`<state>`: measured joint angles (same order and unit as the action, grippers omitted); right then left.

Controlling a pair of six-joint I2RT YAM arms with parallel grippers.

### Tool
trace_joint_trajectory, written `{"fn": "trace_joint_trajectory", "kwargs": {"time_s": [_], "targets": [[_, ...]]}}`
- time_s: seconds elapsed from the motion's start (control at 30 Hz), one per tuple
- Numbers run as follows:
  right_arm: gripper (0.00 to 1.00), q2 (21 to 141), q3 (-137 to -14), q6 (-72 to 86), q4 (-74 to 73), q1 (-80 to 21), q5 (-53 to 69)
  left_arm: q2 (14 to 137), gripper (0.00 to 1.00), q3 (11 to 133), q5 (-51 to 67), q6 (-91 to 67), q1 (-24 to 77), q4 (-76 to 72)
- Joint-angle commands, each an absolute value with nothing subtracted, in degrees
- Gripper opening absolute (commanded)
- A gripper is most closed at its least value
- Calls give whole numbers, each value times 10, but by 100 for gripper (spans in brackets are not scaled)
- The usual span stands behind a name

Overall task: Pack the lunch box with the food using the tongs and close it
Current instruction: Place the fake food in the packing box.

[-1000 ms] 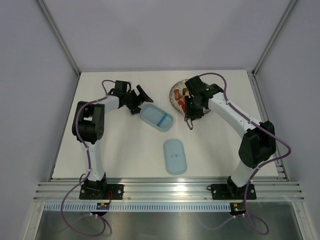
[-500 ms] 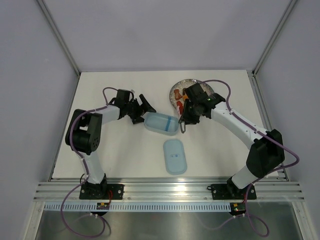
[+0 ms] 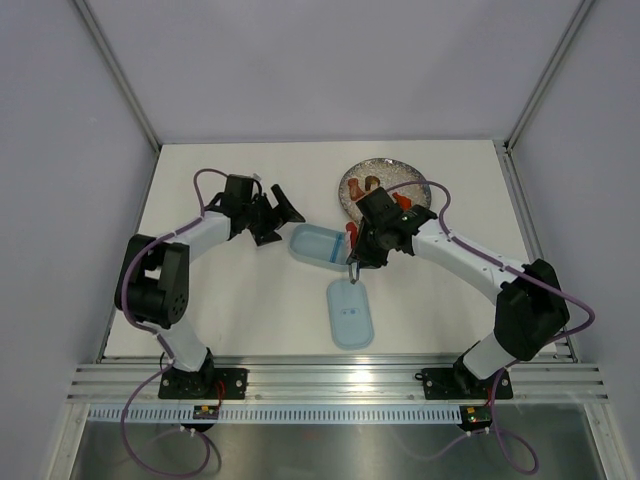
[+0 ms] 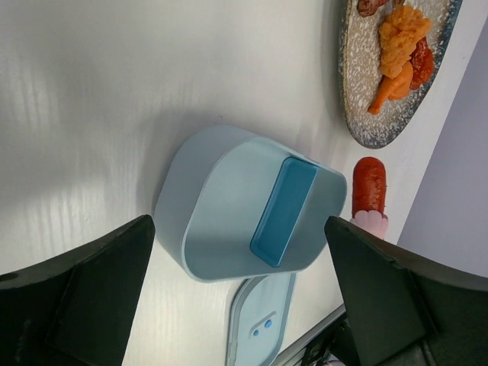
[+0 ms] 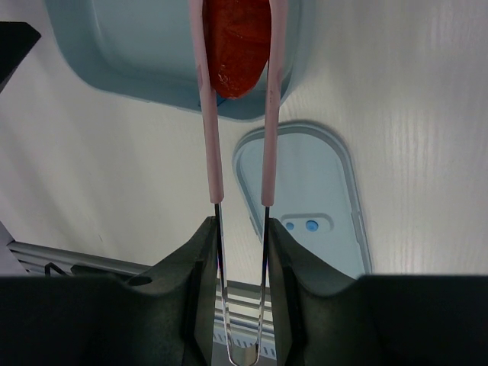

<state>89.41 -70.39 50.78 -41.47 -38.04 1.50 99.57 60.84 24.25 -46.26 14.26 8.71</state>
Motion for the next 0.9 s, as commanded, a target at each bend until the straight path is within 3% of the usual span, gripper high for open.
{"fn": "trace_joint_trajectory", "kwargs": {"time_s": [0.0, 0.87], "targets": [[0, 869, -695, 540, -374, -389, 9, 954, 99, 613, 199, -443, 143, 119], [0, 901, -668, 562, -337, -407, 23, 904, 99, 622, 174, -424, 144, 163]]}}
